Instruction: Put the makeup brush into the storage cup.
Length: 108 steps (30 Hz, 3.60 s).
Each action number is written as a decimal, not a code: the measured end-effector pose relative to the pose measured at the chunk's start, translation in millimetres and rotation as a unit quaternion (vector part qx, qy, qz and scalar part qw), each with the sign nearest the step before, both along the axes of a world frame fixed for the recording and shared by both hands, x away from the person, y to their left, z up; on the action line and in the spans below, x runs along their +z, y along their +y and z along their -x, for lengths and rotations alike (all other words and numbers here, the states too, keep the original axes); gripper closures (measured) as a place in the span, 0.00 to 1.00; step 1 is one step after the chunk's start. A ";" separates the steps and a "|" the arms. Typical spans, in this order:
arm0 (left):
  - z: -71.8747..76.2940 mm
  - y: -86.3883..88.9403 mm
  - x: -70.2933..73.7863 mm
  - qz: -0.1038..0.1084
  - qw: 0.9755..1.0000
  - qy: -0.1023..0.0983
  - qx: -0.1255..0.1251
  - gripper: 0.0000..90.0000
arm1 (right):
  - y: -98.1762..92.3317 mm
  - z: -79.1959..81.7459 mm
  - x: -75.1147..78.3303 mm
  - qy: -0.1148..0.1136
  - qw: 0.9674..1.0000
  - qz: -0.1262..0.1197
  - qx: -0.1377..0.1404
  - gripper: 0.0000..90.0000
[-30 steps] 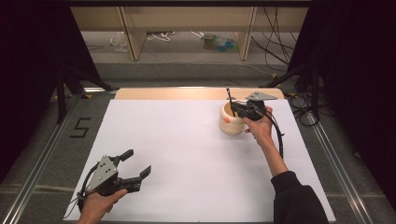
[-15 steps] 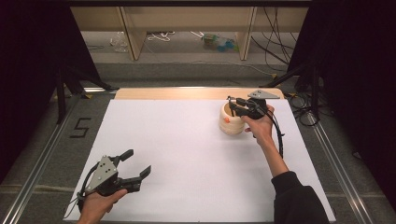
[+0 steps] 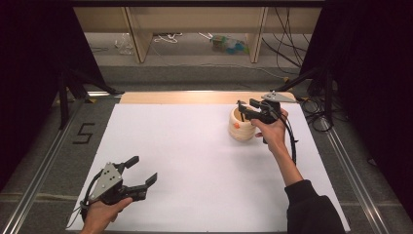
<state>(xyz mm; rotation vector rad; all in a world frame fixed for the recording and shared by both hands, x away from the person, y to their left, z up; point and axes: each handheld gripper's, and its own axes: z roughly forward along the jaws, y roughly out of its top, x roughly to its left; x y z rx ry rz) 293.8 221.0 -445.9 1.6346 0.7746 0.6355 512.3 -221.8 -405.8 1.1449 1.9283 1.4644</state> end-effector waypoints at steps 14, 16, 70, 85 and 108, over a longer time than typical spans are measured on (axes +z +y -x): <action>0.0 0.2 0.3 -0.001 1.000 -0.002 -0.001 0.18 | 6.3 10.0 7.6 0.002 1.000 -0.005 0.012 0.42; -0.6 0.1 -0.1 0.002 1.000 -0.005 -0.003 0.18 | 7.6 10.3 7.5 -0.003 1.000 -0.006 0.015 0.42; 0.0 0.9 0.8 -0.002 1.000 -0.004 -0.001 0.18 | 20.5 49.3 17.9 -0.010 0.999 0.008 0.037 0.28; 0.2 0.8 1.1 -0.001 1.000 -0.004 0.000 0.18 | 26.4 58.8 16.3 -0.012 0.999 0.011 0.046 0.28; 0.3 1.0 1.2 0.000 1.000 -0.004 0.001 0.18 | 28.5 78.6 14.4 -0.025 0.998 0.008 0.061 0.27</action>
